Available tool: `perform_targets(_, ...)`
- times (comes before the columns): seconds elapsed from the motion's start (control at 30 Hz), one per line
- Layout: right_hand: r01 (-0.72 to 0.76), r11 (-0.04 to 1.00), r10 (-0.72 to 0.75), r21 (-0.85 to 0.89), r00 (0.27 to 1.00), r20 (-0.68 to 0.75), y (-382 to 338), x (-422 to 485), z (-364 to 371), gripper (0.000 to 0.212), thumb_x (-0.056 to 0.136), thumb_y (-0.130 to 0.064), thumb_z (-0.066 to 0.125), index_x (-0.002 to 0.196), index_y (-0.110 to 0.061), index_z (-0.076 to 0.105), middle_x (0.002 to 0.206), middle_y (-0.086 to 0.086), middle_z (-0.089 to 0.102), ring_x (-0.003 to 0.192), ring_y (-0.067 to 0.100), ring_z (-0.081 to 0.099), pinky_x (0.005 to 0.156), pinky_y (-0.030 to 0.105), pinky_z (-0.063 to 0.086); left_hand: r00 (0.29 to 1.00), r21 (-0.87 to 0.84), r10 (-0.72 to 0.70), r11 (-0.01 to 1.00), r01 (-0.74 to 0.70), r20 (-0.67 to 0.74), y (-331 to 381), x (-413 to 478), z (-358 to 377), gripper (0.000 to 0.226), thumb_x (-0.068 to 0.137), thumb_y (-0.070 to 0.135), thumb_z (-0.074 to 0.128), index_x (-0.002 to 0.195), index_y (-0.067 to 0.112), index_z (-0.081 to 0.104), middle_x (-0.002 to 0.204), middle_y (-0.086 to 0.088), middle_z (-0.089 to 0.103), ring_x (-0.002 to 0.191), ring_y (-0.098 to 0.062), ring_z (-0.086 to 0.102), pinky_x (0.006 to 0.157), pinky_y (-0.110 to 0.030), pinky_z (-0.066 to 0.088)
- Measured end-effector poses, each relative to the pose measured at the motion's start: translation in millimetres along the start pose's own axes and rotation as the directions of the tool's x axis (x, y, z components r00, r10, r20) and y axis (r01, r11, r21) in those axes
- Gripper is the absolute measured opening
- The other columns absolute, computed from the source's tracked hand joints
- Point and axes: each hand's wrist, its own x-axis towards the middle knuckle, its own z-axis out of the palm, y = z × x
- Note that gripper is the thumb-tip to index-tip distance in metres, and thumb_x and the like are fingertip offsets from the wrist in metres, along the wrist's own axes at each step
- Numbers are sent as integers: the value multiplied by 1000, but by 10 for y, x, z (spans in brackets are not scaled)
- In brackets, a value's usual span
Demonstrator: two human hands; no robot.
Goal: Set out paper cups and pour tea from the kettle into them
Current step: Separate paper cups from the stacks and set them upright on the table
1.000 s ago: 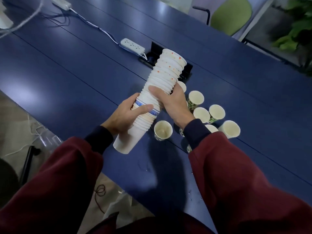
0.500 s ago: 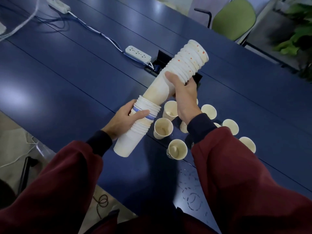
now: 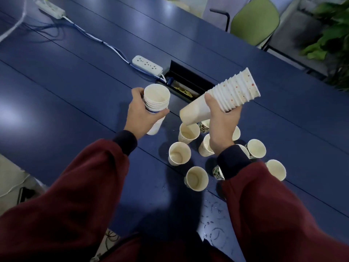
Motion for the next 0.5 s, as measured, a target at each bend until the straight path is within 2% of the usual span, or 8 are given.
perform_targets(0.17, -4, 999, 4, -49, 1000, 14, 52, -9, -123, 61, 80, -18, 85, 131, -15, 52, 120, -3, 67, 103, 3, 67, 80, 14, 53, 998, 37, -34, 999, 36, -46, -115, -36, 161, 80, 61, 35, 93, 114, 17, 37, 119, 1, 57, 109, -17, 58, 94, -44, 52)
perform_targets(0.27, -7, 997, 10, -71, 999, 44, 96, -67, -170, 62, 80, -21, 86, 131, -17, 52, 122, -3, 67, 106, 5, 67, 84, 17, 54, 999, 34, -43, 998, 44, -25, -95, -89, 152, 85, 58, 42, 94, 117, 20, 37, 121, 3, 54, 111, -17, 56, 95, -40, 51)
perform_targets(0.37, -1, 995, 10, -103, 996, 85, 107, -137, -228, 64, 79, -27, 87, 131, -22, 51, 122, -8, 67, 106, 2, 66, 88, 21, 55, 999, 35, -49, 998, 50, -17, 66, -177, 120, 95, 57, 55, 90, 128, 21, 38, 130, 5, 48, 117, -13, 51, 98, -32, 46)
perform_targets(0.43, -5, 993, 20, -121, 993, 119, 90, -188, -261, 67, 78, -31, 87, 132, -23, 50, 123, -9, 66, 108, 3, 66, 92, 25, 55, 997, 30, 4, 1000, -2, -73, 248, -235, 99, 95, 63, 59, 85, 135, 18, 39, 135, 5, 46, 124, -10, 47, 103, -28, 40)
perform_targets(0.5, -9, 992, 29, -129, 987, 156, 38, -286, -312, 65, 79, -31, 86, 131, -23, 49, 123, -8, 66, 106, 1, 66, 89, 23, 55, 977, 13, 155, 988, -155, -144, 488, -338, 88, 84, 70, 54, 81, 133, 13, 44, 133, 2, 50, 124, -11, 49, 104, -24, 39)
